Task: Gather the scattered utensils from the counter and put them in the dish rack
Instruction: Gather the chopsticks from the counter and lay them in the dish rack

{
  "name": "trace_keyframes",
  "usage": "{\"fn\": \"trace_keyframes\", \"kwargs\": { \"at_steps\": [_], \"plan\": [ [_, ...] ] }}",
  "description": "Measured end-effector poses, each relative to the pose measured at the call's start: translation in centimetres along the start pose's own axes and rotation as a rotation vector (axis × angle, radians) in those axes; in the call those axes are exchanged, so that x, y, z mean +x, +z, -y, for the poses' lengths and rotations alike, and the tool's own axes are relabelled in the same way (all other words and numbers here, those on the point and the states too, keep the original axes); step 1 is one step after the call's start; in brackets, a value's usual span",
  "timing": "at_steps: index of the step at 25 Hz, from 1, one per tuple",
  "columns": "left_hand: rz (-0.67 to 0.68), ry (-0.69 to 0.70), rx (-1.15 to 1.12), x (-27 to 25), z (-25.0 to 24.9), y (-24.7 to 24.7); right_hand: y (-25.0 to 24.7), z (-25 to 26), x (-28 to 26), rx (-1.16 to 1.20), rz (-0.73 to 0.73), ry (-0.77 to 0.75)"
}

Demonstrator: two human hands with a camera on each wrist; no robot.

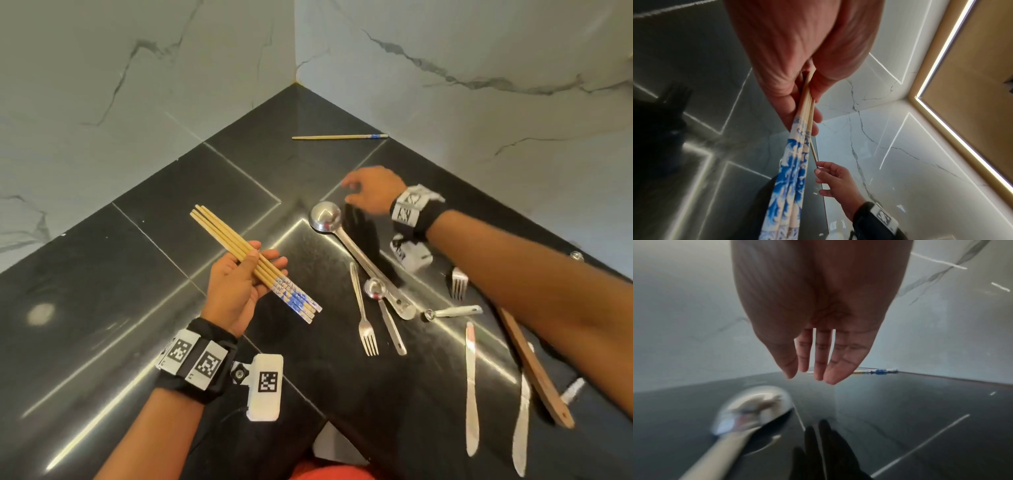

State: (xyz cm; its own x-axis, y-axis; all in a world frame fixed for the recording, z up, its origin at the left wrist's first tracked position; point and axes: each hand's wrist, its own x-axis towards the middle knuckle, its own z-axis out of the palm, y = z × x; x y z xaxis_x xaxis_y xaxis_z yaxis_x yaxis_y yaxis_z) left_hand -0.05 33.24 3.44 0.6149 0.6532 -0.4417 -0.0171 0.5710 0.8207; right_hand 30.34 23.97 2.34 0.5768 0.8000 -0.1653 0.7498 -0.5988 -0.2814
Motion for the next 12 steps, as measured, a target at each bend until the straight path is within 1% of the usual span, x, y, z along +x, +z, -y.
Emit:
{"fn": "trace_keyframes", "kwargs": {
  "at_steps": [1, 3, 6, 9, 12],
  "plan": [
    [-0.014, 0.010, -0.009, 0.8, -0.4, 0.1, -0.7, -1.2, 3.0, -0.043, 0.024, 0.002],
    [-0.039, 0.021, -0.017, 2.2, -1.1, 0.2, -1.5, -2.9, 8.3, -0.111, 0.027, 0.020],
    [-0.061, 0.026, -0.010, 4.3, -2.1, 0.1, -2.1, -4.5, 13.9, -0.131, 0.005, 0.060],
    [-0.066, 0.028, 0.006, 5.8, -2.5, 0.4, -1.5, -5.5, 15.8, -0.191, -0.002, 0.083],
    [-0.057, 0.013, 0.018, 6.7, -2.7, 1.0, -1.2, -5.6, 15.0, -0.170, -0.040, 0.118]
  ]
}}
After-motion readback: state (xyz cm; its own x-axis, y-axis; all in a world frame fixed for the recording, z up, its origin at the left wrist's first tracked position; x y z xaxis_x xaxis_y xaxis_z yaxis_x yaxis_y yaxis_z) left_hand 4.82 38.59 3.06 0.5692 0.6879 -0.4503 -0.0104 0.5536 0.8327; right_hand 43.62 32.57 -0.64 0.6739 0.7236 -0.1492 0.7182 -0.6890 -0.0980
